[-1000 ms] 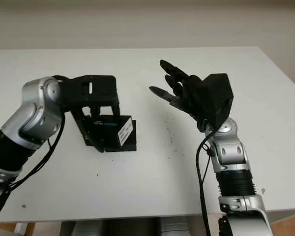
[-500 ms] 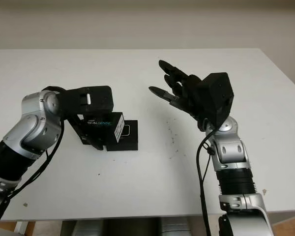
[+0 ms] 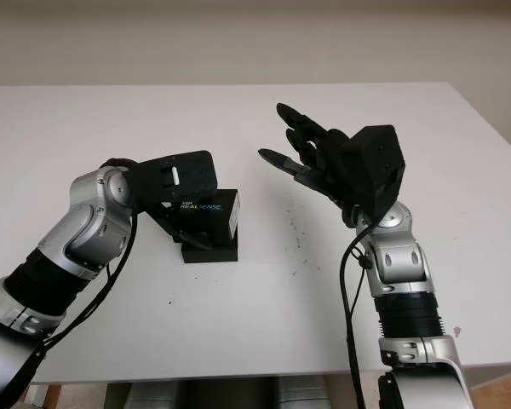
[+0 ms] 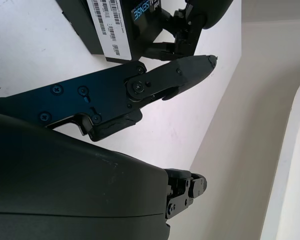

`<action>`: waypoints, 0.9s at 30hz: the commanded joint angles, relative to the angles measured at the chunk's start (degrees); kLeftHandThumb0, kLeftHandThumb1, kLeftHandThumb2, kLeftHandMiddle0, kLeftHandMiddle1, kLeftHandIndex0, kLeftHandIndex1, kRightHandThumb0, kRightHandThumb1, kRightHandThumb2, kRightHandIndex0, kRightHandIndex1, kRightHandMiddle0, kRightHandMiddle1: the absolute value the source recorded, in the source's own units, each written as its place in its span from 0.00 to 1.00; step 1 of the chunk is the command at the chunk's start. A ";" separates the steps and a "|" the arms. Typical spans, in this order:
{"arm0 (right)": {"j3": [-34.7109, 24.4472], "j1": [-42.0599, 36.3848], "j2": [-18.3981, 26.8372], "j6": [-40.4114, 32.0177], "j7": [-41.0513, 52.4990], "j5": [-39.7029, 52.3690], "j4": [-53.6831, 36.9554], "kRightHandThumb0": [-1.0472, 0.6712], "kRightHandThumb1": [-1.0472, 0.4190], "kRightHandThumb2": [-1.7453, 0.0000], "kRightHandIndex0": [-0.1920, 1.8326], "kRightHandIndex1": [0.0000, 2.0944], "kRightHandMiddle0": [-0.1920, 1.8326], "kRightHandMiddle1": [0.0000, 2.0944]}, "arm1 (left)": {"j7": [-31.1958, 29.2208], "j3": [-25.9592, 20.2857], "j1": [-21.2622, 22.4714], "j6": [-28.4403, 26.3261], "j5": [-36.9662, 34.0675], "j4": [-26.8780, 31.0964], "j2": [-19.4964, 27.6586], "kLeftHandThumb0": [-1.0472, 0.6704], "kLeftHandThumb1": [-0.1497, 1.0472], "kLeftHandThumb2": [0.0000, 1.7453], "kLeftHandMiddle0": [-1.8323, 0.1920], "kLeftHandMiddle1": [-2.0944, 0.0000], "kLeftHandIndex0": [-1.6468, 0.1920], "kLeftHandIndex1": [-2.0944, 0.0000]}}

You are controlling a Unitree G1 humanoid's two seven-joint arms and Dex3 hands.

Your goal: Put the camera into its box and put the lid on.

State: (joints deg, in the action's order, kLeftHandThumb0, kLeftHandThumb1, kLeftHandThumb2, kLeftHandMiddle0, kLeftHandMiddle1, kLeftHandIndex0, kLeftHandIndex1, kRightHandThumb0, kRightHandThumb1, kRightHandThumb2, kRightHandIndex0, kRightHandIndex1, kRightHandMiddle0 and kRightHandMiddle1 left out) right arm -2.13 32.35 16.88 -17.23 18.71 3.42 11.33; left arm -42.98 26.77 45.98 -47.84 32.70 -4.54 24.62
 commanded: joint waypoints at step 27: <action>-0.17 0.74 0.35 1.72 0.45 0.06 0.33 0.23 0.05 0.97 0.12 0.03 0.15 0.03 | -4.00 7.68 2.56 -4.87 -3.88 7.87 5.79 0.33 1.00 0.20 1.00 0.25 1.00 0.26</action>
State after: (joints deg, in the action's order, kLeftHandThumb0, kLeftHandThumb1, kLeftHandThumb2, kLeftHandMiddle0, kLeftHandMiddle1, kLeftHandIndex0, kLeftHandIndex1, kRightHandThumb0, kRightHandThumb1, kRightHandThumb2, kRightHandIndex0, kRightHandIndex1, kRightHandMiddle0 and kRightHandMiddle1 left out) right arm -2.14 32.35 16.86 -16.26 19.06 3.30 11.91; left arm -46.80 33.23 49.12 -53.87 28.64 2.05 30.26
